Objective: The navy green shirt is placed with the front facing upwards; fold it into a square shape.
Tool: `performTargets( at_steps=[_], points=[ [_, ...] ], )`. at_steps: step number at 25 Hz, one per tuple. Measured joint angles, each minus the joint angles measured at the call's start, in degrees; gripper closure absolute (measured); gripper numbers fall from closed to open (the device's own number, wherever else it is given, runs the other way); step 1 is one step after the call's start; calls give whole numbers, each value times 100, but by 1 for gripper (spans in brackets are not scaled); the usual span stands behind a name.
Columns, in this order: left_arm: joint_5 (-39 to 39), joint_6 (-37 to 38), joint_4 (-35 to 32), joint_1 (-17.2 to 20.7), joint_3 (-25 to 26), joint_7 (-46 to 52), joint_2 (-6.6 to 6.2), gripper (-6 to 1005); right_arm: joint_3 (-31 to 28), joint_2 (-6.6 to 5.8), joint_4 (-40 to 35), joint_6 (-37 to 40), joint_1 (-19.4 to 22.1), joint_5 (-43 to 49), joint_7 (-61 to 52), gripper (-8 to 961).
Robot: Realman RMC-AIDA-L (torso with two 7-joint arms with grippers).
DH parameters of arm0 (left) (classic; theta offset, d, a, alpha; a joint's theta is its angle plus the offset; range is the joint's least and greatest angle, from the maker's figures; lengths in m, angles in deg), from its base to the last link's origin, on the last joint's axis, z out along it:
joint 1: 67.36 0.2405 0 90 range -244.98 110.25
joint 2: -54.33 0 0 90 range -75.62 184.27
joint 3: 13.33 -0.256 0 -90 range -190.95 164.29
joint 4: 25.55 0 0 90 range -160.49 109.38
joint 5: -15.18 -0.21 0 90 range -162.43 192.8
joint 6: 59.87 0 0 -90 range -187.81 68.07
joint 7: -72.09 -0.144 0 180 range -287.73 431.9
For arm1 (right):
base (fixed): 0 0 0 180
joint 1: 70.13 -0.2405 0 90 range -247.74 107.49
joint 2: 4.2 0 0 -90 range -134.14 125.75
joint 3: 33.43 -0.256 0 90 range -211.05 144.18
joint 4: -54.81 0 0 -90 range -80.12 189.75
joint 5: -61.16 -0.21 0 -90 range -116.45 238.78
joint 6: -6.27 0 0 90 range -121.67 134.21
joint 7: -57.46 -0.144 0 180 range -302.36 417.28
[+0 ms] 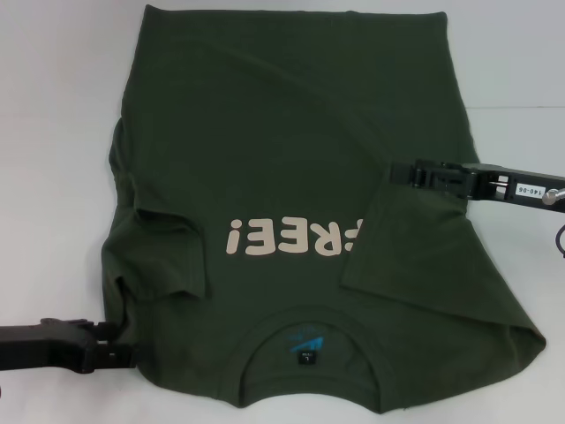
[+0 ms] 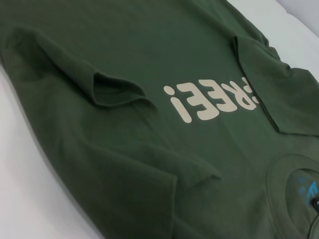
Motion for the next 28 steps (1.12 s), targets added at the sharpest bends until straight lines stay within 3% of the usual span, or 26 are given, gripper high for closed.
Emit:
performTargets(
  at_steps=[12,21,28],
  points=[
    [1,-161,-24,-82,-110,83,7,145,0,0,-7,-4,16,-50,15,38],
    [-42,-258,-41,-123,-263,111,1,335,-47,-7,-22,7,37,-69,13,39],
    [-57,-278,-70,-117,-278,144,0,663,-75,-30,-21,10,37,-71,9,40]
  ],
)
